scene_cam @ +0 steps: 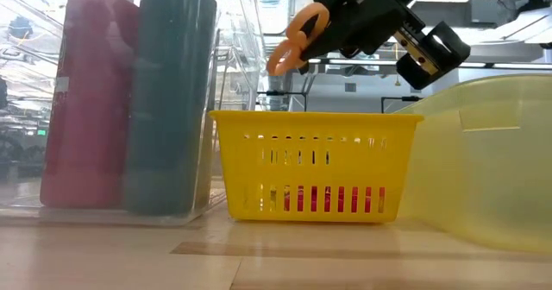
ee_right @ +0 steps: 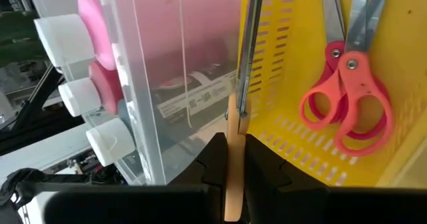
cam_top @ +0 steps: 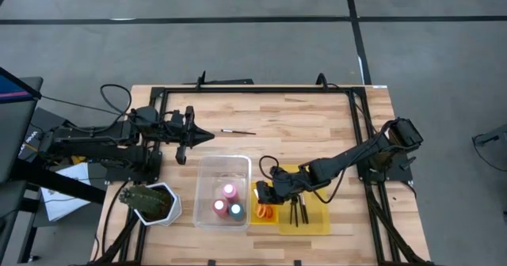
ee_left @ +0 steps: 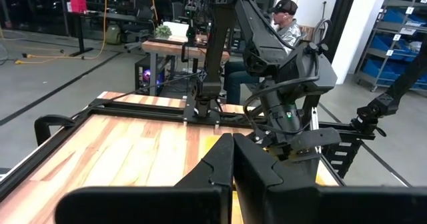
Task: Pick & Place Paint Supplies
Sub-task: Put the yellow scissors into the left yellow bin
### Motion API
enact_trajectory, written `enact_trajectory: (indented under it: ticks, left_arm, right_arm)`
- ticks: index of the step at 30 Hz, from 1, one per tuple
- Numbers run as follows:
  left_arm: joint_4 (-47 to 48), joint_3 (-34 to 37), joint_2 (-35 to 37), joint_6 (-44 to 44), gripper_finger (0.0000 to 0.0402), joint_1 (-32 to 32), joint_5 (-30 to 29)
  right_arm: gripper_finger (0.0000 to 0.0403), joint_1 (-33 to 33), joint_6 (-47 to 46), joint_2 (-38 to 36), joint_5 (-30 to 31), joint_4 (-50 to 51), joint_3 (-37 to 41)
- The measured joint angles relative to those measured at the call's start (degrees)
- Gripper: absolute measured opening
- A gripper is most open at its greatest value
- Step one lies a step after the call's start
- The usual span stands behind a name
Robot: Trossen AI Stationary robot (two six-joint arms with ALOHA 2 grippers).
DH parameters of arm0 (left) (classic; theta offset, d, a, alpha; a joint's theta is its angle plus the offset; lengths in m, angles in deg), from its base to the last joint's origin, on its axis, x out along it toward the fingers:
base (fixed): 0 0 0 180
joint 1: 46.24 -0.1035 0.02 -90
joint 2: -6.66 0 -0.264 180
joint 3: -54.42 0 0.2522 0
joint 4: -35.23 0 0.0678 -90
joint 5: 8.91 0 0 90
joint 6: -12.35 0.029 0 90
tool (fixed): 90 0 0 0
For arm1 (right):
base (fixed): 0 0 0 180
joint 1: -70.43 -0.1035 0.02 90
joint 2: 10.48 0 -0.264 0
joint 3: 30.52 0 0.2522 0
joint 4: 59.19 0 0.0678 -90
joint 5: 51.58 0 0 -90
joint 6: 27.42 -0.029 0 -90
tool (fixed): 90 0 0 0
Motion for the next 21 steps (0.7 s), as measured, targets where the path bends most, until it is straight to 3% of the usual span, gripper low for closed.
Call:
enact_trajectory:
  ticks: [21]
  left_arm:
    - [0.1,0.0,-0.8,0.1,0.0000,0.0,0.0]
  right_arm:
    - [0.0021,0.3,-1.9,2.6,-0.9,0.3,0.1]
